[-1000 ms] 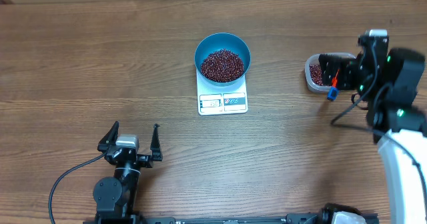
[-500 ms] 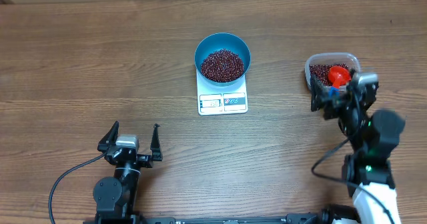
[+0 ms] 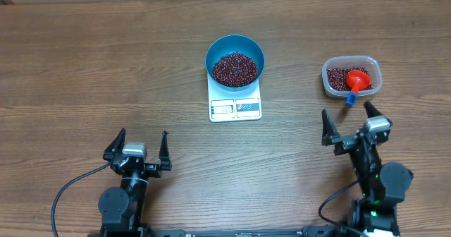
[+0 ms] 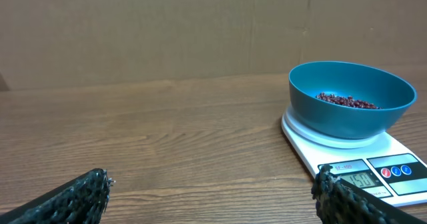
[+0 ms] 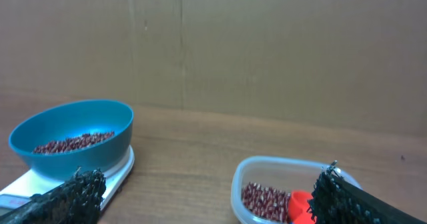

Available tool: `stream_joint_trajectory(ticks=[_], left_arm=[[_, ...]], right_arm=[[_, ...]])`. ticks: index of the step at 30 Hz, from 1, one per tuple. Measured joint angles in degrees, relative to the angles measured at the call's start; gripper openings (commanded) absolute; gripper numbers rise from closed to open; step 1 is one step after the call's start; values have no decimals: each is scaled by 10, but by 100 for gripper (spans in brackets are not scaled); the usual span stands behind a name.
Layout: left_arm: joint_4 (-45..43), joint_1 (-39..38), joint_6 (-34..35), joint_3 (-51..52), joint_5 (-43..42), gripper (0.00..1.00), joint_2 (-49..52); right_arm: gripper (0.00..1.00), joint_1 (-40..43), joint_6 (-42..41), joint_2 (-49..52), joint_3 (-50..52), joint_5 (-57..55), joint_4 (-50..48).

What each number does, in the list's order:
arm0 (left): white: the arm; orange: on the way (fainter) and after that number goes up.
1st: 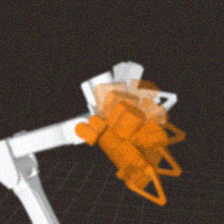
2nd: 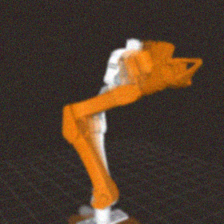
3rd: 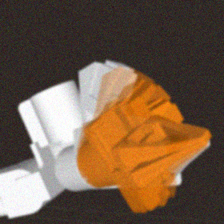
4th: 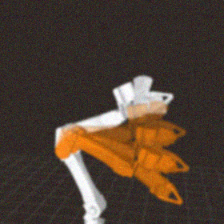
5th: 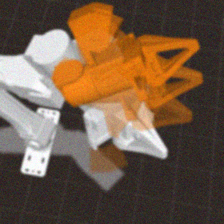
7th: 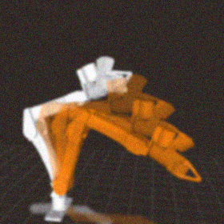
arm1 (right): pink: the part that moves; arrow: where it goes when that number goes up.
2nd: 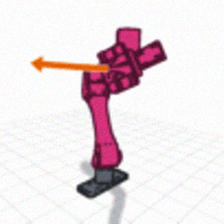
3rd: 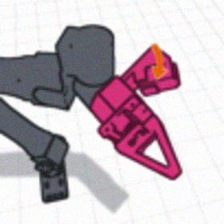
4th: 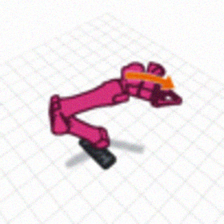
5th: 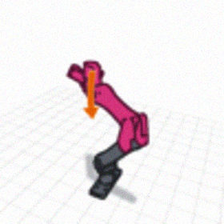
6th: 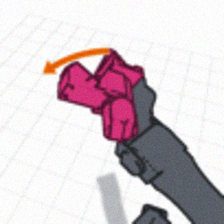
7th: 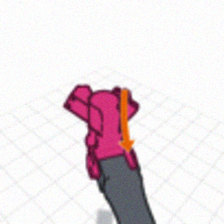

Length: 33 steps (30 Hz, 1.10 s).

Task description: Scoop item into bowl and weigh 150g on scale

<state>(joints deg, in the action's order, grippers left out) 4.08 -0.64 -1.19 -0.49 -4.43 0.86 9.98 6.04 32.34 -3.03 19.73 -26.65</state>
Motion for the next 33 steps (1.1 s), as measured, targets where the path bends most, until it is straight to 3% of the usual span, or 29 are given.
stream_joint_trajectory(ticks=[10, 33], left_arm=[[0, 0, 0, 0, 0, 100, 0], [0, 0, 0, 0, 0, 100, 0]], right_arm=[[100, -3, 0, -84, 20, 5, 61], [100, -36, 0, -285, 20, -21, 304]])
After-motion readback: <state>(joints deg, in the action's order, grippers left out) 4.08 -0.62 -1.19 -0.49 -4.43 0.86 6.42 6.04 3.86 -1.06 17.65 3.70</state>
